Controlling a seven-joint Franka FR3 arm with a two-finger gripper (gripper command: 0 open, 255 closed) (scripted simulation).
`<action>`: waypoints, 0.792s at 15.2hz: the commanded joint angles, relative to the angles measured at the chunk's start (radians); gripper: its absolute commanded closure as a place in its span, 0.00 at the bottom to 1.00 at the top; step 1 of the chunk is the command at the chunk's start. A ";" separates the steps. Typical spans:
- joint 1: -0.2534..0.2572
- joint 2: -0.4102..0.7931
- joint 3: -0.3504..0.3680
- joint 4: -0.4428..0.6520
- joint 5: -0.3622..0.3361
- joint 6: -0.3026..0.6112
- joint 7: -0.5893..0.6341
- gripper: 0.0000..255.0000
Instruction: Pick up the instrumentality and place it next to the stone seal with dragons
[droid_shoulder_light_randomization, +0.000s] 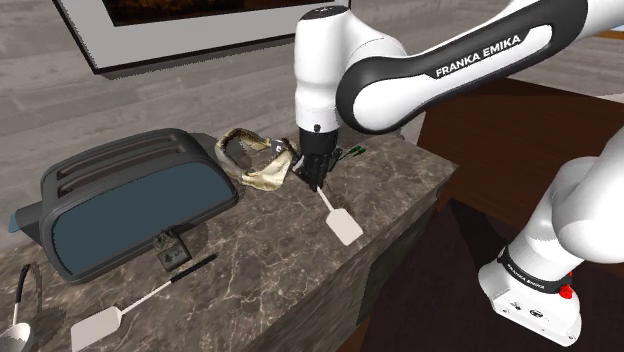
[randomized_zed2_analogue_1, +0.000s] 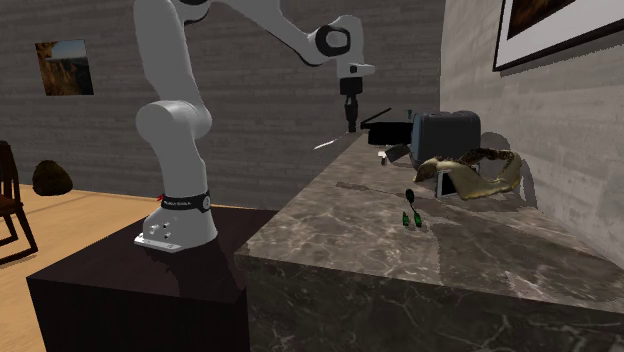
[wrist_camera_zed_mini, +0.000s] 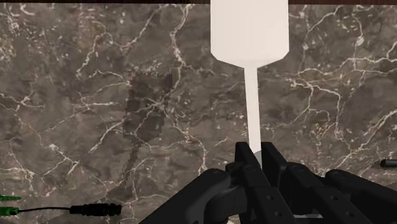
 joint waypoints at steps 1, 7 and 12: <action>0.017 0.066 0.031 0.067 -0.034 -0.010 0.066 1.00; 0.099 0.241 0.092 0.260 -0.139 -0.062 0.243 1.00; 0.202 0.411 0.112 0.464 -0.238 -0.134 0.372 1.00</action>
